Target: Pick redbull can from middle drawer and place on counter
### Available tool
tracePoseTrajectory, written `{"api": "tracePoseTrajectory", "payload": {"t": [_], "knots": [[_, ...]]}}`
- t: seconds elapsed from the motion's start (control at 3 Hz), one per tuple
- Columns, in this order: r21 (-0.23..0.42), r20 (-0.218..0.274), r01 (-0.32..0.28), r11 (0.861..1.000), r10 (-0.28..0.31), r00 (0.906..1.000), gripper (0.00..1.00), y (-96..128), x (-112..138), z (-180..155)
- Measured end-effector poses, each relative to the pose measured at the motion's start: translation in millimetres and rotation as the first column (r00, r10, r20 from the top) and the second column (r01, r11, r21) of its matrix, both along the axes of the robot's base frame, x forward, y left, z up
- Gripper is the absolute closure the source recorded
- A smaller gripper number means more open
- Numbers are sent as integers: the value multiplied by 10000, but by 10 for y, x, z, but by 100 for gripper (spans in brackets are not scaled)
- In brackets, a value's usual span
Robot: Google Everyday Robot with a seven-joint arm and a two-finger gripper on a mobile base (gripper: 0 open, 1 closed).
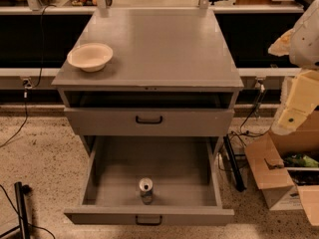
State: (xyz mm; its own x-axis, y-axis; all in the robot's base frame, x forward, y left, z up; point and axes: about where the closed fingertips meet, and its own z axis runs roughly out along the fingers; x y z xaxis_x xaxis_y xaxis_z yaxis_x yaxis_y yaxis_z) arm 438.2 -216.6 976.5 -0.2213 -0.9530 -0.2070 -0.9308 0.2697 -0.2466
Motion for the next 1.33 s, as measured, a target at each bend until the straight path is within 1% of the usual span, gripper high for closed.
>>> {"api": "tracePoseTrajectory", "payload": {"t": [0.33, 0.67, 1.0, 1.33], "knots": [[0, 0, 0, 10000, 0, 10000, 0, 0, 0, 0], [382, -619, -447, 9983, 470, 9970, 0, 298, 102, -438], [1323, -1137, -1154, 9845, 1307, 9849, 0, 742, 272, -1059], [1385, -1056, -1176, 9833, 1327, 9855, 0, 774, 305, -1082]]}}
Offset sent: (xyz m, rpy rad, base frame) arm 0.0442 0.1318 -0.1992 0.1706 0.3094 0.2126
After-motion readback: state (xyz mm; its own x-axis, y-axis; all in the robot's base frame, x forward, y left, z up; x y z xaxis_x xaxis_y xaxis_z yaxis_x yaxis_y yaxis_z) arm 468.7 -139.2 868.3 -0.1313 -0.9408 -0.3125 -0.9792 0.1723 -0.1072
